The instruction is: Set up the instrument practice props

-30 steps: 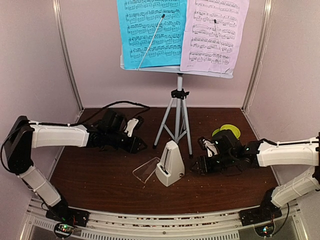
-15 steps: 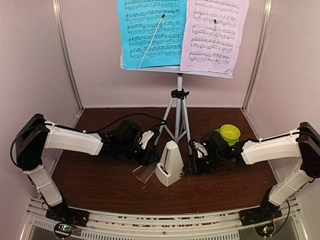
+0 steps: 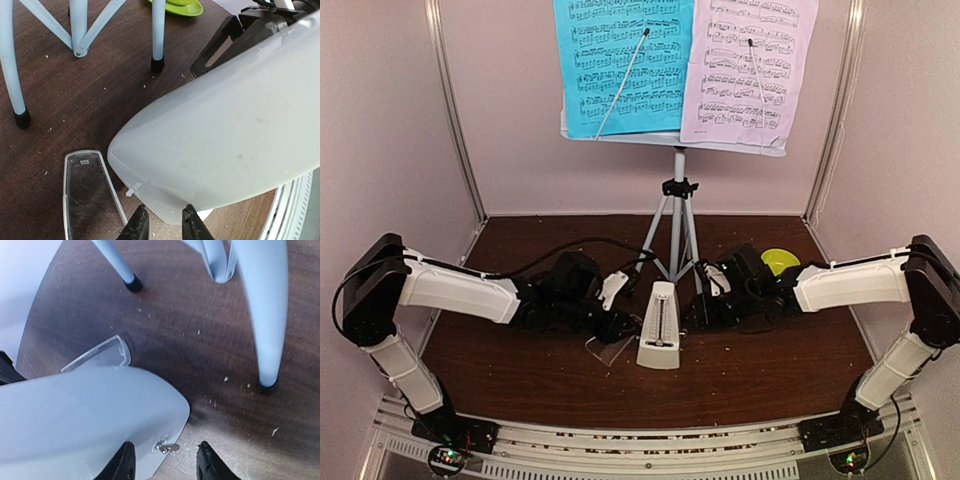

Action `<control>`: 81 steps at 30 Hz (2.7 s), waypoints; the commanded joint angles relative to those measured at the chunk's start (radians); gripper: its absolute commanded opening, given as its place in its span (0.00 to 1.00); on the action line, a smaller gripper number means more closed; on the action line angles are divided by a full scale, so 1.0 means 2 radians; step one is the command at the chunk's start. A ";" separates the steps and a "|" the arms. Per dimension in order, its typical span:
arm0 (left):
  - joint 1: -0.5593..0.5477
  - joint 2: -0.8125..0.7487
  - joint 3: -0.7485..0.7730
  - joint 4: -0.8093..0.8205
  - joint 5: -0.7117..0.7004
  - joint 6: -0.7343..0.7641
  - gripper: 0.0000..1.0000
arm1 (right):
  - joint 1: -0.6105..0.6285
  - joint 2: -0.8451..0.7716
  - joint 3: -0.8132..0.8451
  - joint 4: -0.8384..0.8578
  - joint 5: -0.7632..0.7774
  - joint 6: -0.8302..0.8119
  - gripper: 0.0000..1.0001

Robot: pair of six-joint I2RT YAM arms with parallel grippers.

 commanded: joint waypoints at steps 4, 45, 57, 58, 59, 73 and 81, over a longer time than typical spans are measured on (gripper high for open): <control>-0.003 -0.038 -0.009 0.011 -0.045 0.004 0.25 | -0.004 -0.088 -0.042 0.013 -0.022 -0.057 0.62; 0.007 -0.040 -0.008 0.012 -0.057 -0.013 0.28 | 0.160 -0.116 -0.022 0.056 0.293 -0.083 0.55; 0.007 -0.038 -0.003 0.011 -0.052 -0.006 0.28 | 0.169 -0.099 -0.002 0.067 0.248 -0.112 0.70; 0.007 -0.038 -0.003 0.010 -0.052 -0.006 0.28 | 0.169 -0.094 0.004 0.062 0.256 -0.109 0.68; 0.007 -0.039 -0.004 0.009 -0.052 -0.006 0.28 | 0.169 -0.090 0.008 0.057 0.266 -0.107 0.66; 0.007 -0.042 -0.007 0.007 -0.053 0.000 0.28 | 0.169 -0.095 0.010 0.012 0.312 -0.093 0.45; 0.007 -0.036 0.003 0.006 -0.049 0.003 0.28 | 0.169 -0.130 -0.034 0.058 0.285 -0.109 0.40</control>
